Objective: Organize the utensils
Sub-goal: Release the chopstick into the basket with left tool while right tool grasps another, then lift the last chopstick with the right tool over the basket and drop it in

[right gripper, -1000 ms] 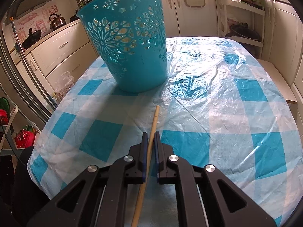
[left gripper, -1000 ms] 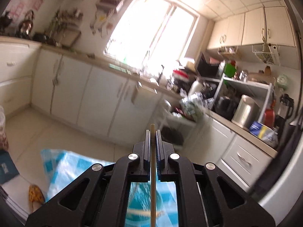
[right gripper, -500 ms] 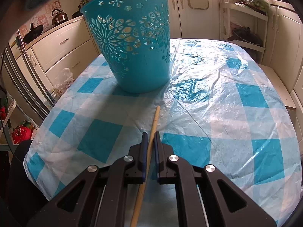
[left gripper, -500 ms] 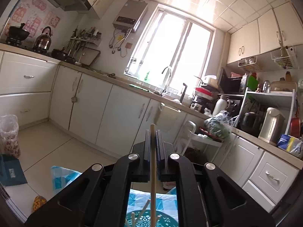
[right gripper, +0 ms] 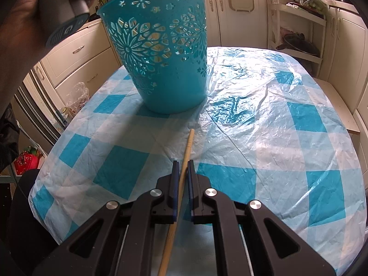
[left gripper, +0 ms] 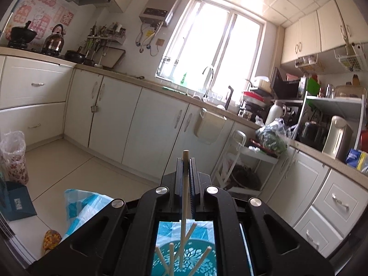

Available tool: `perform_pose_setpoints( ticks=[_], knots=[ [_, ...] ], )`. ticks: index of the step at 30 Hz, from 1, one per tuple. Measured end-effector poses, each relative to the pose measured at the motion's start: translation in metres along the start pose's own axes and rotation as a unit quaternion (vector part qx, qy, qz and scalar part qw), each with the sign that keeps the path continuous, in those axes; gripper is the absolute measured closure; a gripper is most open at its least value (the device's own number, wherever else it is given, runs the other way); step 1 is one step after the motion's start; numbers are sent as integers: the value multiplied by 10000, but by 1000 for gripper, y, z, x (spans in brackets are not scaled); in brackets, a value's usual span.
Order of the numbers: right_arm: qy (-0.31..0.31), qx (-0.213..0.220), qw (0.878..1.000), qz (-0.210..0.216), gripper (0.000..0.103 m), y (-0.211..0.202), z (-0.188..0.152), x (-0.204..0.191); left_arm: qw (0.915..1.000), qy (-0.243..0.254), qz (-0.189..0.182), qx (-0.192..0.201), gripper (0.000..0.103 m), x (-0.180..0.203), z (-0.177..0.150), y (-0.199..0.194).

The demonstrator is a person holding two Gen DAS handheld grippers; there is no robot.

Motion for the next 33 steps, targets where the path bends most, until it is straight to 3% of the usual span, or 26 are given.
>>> perform_pose_setpoints(
  ticks=[3,8,11,16,19,23,27,30,33],
  knots=[
    [-17,-1,10000,-10,95,1,0,0,9998,123,8,-166,98,-1,-7,1],
    [-51,5,10000,-36,95,1,0,-1,9961,437,-14,-772,98,-3,-22,6],
    [-8,-2,10000,-14,95,0,0,-1,9949,487,15,-881,96,-9,-24,-1],
    [-27,-7,9999,-114,94,0,1,-2,9968,301,202,-719,62,-32,-13,-31],
    [-55,3,9999,-134,81,4,4,-6,9971,158,308,-674,59,-51,-11,-53],
    [-137,-53,9994,-298,77,10,9,-10,9954,28,404,-865,55,-74,-22,-79],
    [-415,-183,9975,-535,86,11,10,-14,9918,-46,445,-1196,55,-90,-41,-93],
    [-407,-323,9977,-443,96,6,7,-11,9887,-59,452,-1431,54,-101,-58,-106],
    [-115,-364,9988,-305,97,-1,3,-2,9854,-27,444,-1644,54,-108,-74,-116]
  ],
)
Point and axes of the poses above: each gripper's, at about its wrist camera, not at the fingertips, and y roughly the way its jaws point, x to its right, z to its top, the point moved 3 cm from there along y, roughly the way its jaws point, and after that the axes turned 7 degrees about x, right-handed, at the moved point
